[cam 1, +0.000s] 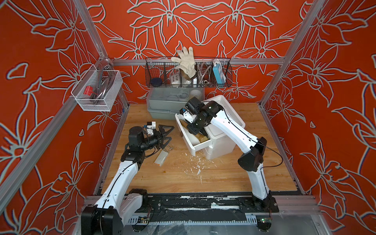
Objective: Take the microphone out of the drawer
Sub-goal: Pick up the microphone from the drawer.
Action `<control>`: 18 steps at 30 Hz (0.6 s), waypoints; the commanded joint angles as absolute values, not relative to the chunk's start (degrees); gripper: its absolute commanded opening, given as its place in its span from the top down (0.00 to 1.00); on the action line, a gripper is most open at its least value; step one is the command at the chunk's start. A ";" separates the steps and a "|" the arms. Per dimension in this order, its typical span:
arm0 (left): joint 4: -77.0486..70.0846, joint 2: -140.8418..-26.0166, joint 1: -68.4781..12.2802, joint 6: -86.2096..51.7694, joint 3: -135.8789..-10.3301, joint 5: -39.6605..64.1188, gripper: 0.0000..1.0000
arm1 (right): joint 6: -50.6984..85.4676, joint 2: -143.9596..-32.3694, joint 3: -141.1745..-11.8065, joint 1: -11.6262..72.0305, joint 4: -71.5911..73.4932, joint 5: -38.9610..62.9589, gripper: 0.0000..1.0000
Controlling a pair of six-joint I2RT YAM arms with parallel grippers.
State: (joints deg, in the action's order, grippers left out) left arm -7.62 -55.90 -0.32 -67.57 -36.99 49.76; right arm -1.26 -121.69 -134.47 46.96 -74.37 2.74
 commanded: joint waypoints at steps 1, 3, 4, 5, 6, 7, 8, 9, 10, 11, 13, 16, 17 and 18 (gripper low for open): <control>-9.22 -56.25 0.00 -67.20 -38.24 50.89 0.00 | -2.72 -124.05 -136.42 47.01 -76.86 0.04 0.50; -9.23 -56.25 0.00 -67.19 -38.23 50.89 0.00 | -3.06 -125.01 -137.07 47.08 -77.71 -0.29 0.50; -9.31 -56.25 0.00 -67.16 -38.15 50.89 0.00 | -3.07 -125.52 -137.50 47.02 -78.32 -0.42 0.50; -9.32 -56.25 0.00 -67.20 -38.15 50.89 0.00 | -3.16 -125.83 -137.70 46.98 -78.63 -0.41 0.50; -9.32 -56.25 0.00 -67.18 -38.08 50.89 0.00 | -3.25 -125.99 -137.66 46.99 -78.66 -0.45 0.50; -9.39 -56.25 0.00 -67.16 -38.08 50.80 0.00 | -3.29 -126.21 -137.67 46.99 -78.66 -0.72 0.50; -9.56 -56.25 0.00 -67.26 -38.03 50.80 0.00 | -3.41 -126.33 -137.67 47.02 -78.65 -1.20 0.50; -9.71 -56.25 0.01 -67.41 -37.97 50.80 0.00 | -3.55 -126.60 -137.71 47.02 -78.65 -1.61 0.49; -9.99 -56.25 0.01 -67.61 -38.06 50.88 0.00 | -3.75 -126.79 -137.79 47.02 -78.68 -2.07 0.49; -10.27 -56.25 0.04 -67.75 -38.08 50.89 0.00 | -4.06 -127.04 -137.81 47.11 -78.86 -2.35 0.49; -10.37 -56.25 0.01 -67.92 -38.24 50.98 0.00 | -4.54 -127.42 -137.70 47.06 -79.04 -2.52 0.49; -10.20 -56.25 0.00 -67.79 -38.18 50.98 0.00 | -4.75 -127.62 -137.32 47.06 -78.44 -2.60 0.52; -10.11 -56.25 0.00 -67.68 -37.98 50.97 0.00 | -4.74 -127.70 -137.36 47.06 -78.31 -2.39 0.54; -10.02 -56.25 0.00 -67.68 -37.91 50.97 0.00 | -4.70 -127.75 -137.35 47.08 -78.18 -2.22 0.57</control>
State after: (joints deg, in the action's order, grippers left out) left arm -8.32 -56.16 -0.32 -68.03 -37.17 50.09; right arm -4.08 -125.32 -136.99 47.62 -75.29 -0.51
